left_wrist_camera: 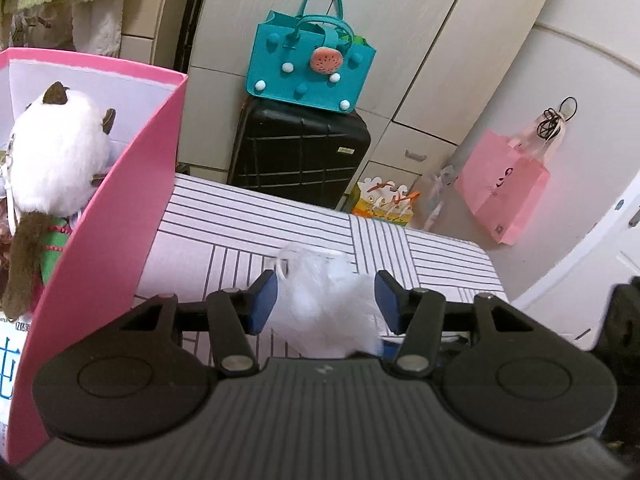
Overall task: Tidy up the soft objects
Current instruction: 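Lower the left gripper onto the white mesh bath puff and grasp it, then lift the bath puff with the left gripper and carry it over the pink box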
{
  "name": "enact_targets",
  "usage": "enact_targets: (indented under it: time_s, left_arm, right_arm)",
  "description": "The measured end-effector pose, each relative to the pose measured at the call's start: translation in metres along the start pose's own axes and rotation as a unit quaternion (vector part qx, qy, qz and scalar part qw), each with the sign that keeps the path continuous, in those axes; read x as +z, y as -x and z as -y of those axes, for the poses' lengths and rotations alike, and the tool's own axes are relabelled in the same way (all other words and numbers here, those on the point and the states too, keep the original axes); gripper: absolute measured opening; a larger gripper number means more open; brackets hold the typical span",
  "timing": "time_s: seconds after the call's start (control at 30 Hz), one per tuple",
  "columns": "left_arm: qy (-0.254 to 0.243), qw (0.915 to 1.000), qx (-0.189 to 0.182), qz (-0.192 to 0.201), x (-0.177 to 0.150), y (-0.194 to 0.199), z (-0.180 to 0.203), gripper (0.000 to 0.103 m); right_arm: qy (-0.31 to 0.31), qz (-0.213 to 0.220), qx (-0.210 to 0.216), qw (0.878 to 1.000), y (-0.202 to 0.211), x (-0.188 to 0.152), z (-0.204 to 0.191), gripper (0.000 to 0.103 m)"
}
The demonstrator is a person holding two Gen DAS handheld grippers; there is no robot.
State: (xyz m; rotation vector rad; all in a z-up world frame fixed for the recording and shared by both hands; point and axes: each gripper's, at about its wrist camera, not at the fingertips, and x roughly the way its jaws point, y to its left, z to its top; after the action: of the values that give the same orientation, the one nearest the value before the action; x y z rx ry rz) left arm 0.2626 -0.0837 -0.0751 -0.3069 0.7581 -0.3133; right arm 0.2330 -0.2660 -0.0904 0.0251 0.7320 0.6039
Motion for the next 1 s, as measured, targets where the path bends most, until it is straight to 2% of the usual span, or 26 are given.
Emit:
enact_targets:
  time_s: [0.07,0.23,0.37,0.43,0.57,0.6,0.7,0.8,0.93,1.0]
  left_arm:
    - [-0.001,1.0,0.004,-0.007,-0.003,-0.003,0.0,0.053]
    - [-0.004,0.9994,-0.012,-0.032,-0.015,-0.01,0.002,0.056]
    - [0.002,0.9974,-0.026,-0.067,-0.026,-0.021,0.002,0.049]
    - [0.005,0.997,-0.024,-0.073,-0.029,-0.024,0.002,0.046]
    - [-0.006,0.9973,-0.022,-0.07,-0.031,-0.024,0.003,0.039]
    - [-0.008,0.9973,-0.021,-0.07,-0.032,-0.025,0.004,0.039]
    - [-0.012,0.9977,-0.02,-0.064,-0.034,-0.026,0.006,0.038]
    - [-0.009,0.9976,-0.024,-0.065,-0.036,-0.025,0.005,0.038]
    - [0.004,0.9964,-0.04,-0.075,-0.036,-0.021,-0.001,0.037]
    - [0.003,0.9957,-0.049,-0.079,-0.037,-0.016,-0.001,0.036]
  right_arm:
    - [-0.001,0.0,-0.001,1.0,0.008,-0.006,-0.003,0.013]
    - [0.007,-0.012,0.01,1.0,0.024,-0.018,-0.011,0.011]
    - [0.017,-0.02,0.012,1.0,0.026,-0.023,-0.015,0.011]
    - [0.023,-0.022,0.004,0.999,0.025,-0.024,-0.014,0.011]
    - [0.044,-0.014,-0.017,0.999,0.026,-0.026,-0.014,0.025]
    - [0.05,-0.011,-0.024,0.998,0.026,-0.027,-0.015,0.033]
    - [0.069,-0.012,-0.037,0.997,0.022,-0.026,-0.017,0.049]
    - [0.081,-0.022,-0.047,0.995,0.01,-0.025,-0.019,0.055]
    - [0.073,-0.013,-0.044,0.996,0.004,-0.025,-0.02,0.055]
    - [0.074,-0.008,-0.045,0.996,0.005,-0.027,-0.023,0.044]
